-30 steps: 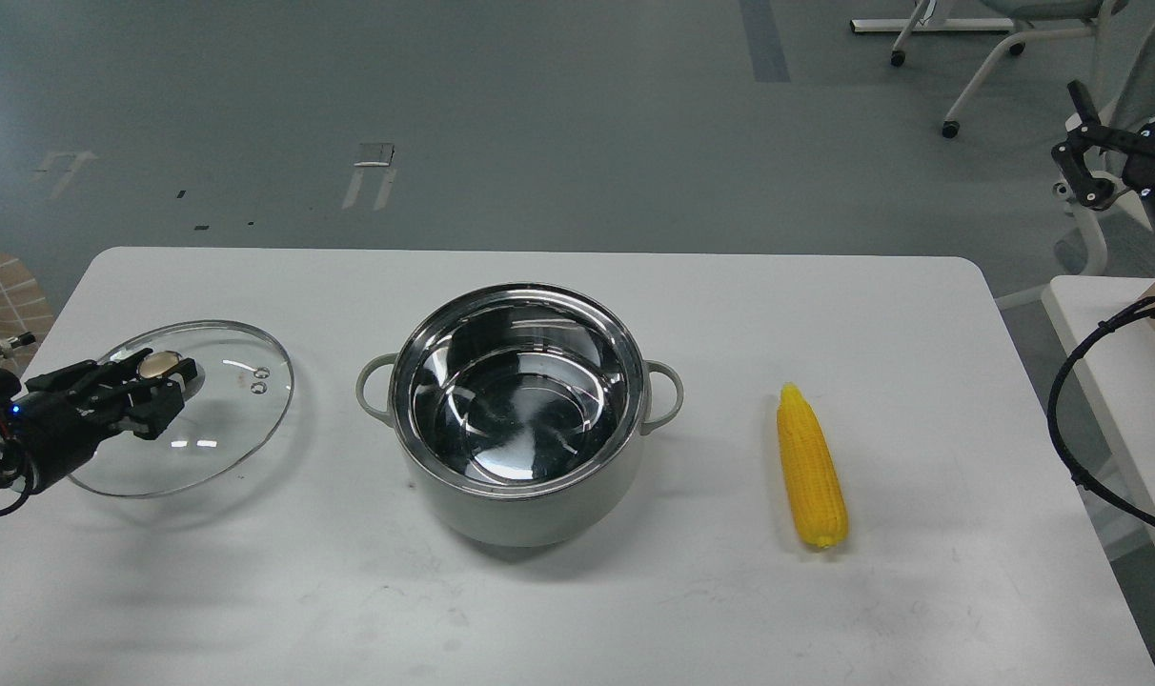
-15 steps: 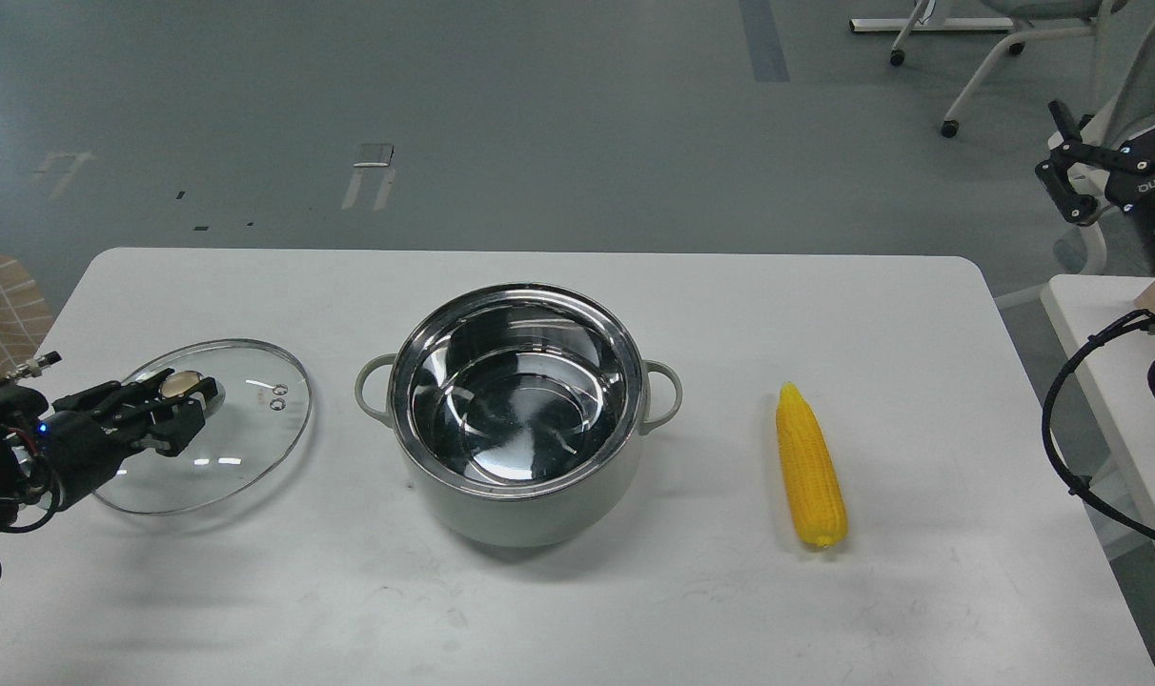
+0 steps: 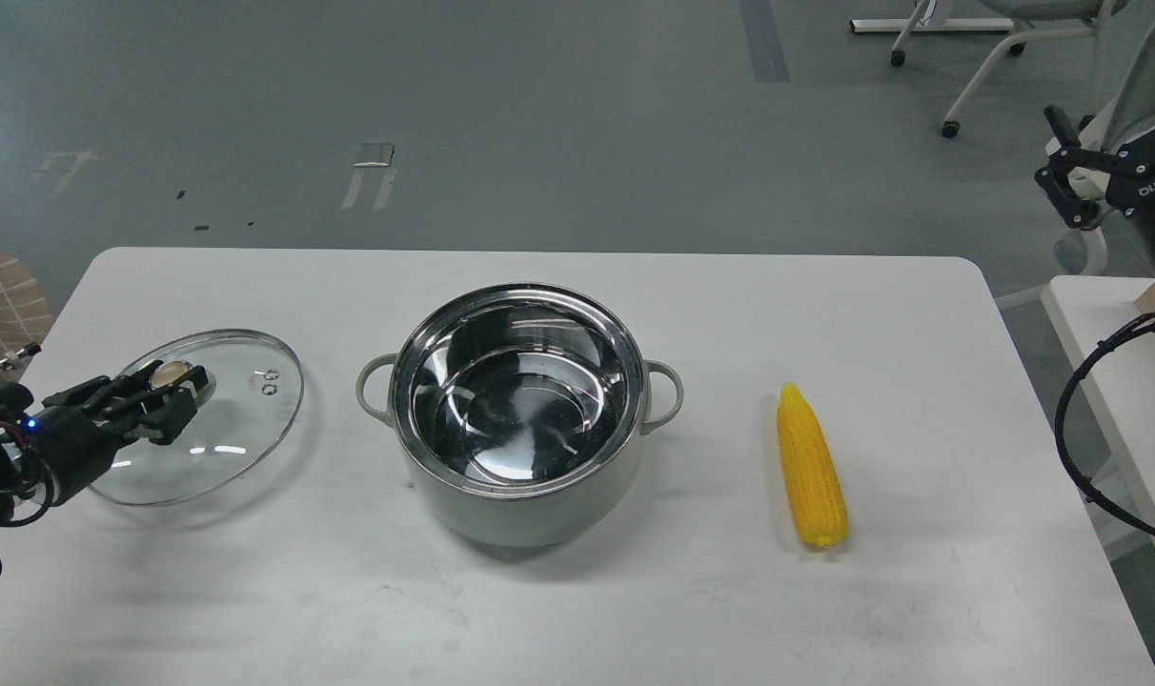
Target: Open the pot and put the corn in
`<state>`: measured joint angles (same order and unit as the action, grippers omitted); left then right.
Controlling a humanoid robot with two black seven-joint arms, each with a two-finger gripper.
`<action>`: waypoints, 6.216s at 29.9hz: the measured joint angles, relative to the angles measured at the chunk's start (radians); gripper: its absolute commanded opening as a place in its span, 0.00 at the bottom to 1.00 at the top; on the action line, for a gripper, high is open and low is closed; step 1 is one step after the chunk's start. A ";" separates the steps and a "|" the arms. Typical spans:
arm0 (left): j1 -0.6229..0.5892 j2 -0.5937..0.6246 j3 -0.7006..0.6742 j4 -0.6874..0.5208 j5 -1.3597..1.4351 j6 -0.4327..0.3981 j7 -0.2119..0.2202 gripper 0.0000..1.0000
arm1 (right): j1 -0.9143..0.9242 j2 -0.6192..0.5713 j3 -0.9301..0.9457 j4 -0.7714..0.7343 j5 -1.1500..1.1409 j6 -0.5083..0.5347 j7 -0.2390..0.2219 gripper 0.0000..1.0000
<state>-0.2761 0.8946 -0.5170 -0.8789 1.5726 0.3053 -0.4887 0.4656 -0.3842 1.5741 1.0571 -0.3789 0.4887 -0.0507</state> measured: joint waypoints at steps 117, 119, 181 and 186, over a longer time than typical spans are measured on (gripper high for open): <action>-0.443 -0.130 -0.414 -0.044 -1.527 -0.794 0.128 0.98 | 0.201 0.263 -0.608 0.430 -1.610 0.000 -0.205 0.06; -0.441 -0.129 -0.414 -0.043 -1.527 -0.794 0.128 0.98 | 0.246 0.327 -0.669 0.410 -1.608 0.000 -0.206 0.06; -0.438 -0.143 -0.432 0.068 -1.529 -0.794 0.126 0.98 | 0.265 0.314 -0.095 0.293 -0.985 0.000 -0.122 0.99; -0.437 -0.147 -0.422 0.112 -1.524 -0.794 0.124 0.98 | 0.259 0.292 0.005 0.141 -0.820 0.000 -0.097 0.99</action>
<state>-0.7133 0.7474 -0.9387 -0.7665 0.0483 -0.4887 -0.3643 0.7249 -0.0925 1.5787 1.1979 -1.1987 0.4885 -0.1478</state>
